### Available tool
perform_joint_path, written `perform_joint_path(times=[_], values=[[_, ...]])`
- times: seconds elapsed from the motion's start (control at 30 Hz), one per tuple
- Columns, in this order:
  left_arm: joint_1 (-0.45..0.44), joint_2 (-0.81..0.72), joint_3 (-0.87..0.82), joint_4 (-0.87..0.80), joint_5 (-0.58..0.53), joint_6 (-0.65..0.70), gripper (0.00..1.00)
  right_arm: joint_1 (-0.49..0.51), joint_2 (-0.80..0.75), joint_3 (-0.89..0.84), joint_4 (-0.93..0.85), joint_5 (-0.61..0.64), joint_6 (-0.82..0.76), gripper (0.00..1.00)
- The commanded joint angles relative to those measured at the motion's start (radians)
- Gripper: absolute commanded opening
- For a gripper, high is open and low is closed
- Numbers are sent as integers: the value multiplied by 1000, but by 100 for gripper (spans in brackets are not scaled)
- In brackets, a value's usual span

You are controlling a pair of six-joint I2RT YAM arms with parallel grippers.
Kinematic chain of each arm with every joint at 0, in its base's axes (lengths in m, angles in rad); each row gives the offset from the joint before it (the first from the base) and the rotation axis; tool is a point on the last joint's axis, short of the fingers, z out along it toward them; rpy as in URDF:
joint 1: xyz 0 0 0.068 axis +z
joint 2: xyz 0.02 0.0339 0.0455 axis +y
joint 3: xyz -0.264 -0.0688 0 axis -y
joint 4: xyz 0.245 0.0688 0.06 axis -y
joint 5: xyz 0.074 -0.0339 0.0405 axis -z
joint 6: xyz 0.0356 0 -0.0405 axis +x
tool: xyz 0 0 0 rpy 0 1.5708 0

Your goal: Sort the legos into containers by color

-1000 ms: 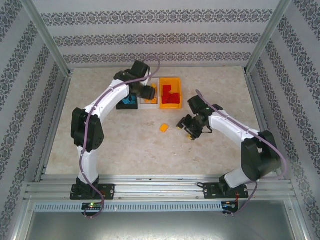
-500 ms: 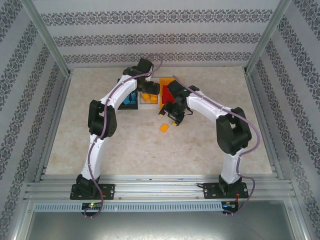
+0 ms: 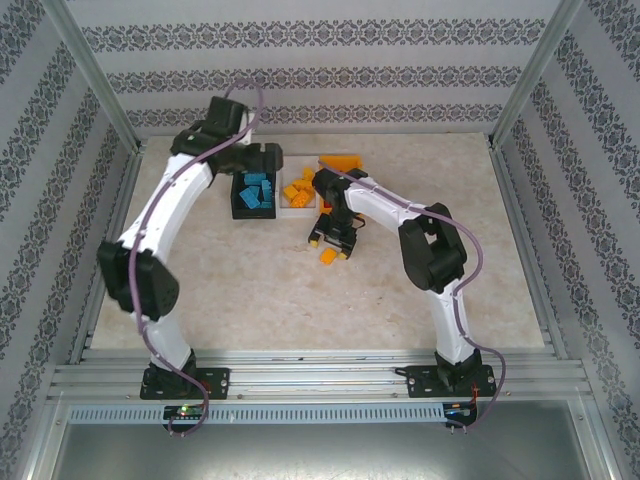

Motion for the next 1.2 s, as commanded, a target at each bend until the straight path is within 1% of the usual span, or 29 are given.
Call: perform_joint_path(times=[0.0, 0.13, 0.27, 0.37, 0.5, 0.6, 0.7, 0.77, 0.9, 1.0, 1.03, 1.17], values=[[46, -103, -169, 27, 36, -30, 93, 18, 51, 52, -57, 31, 19, 65], [58, -238, -315, 19, 22, -18, 93, 19, 99, 85, -76, 38, 24, 64], [66, -334, -414, -5, 7, -7, 94, 17, 129, 95, -76, 45, 25, 60], [70, -391, -471, -23, 7, -5, 94, 11, 138, 84, -83, 59, 20, 52], [74, -442, -528, -42, 10, -6, 95, -1, 133, 62, -61, 51, 18, 36], [74, -462, -548, -51, 14, -7, 95, -2, 118, 82, -56, 63, 8, 29], [76, -471, -561, -53, 12, -7, 96, 4, 104, 143, -69, 74, -15, 29], [78, -473, -572, -54, 9, -10, 96, 11, 97, 204, -63, 55, -35, 29], [91, -474, -603, -57, 13, -23, 97, 16, 103, 362, -63, 29, -57, 30], [104, -471, -630, -63, 29, -44, 97, 0, 139, 489, -61, 20, -65, 31], [111, -474, -642, -62, 36, -54, 97, -8, 166, 545, -60, 20, -67, 32], [134, -473, -692, -56, 80, -97, 98, -54, 306, 786, -50, 2, -69, 45]])
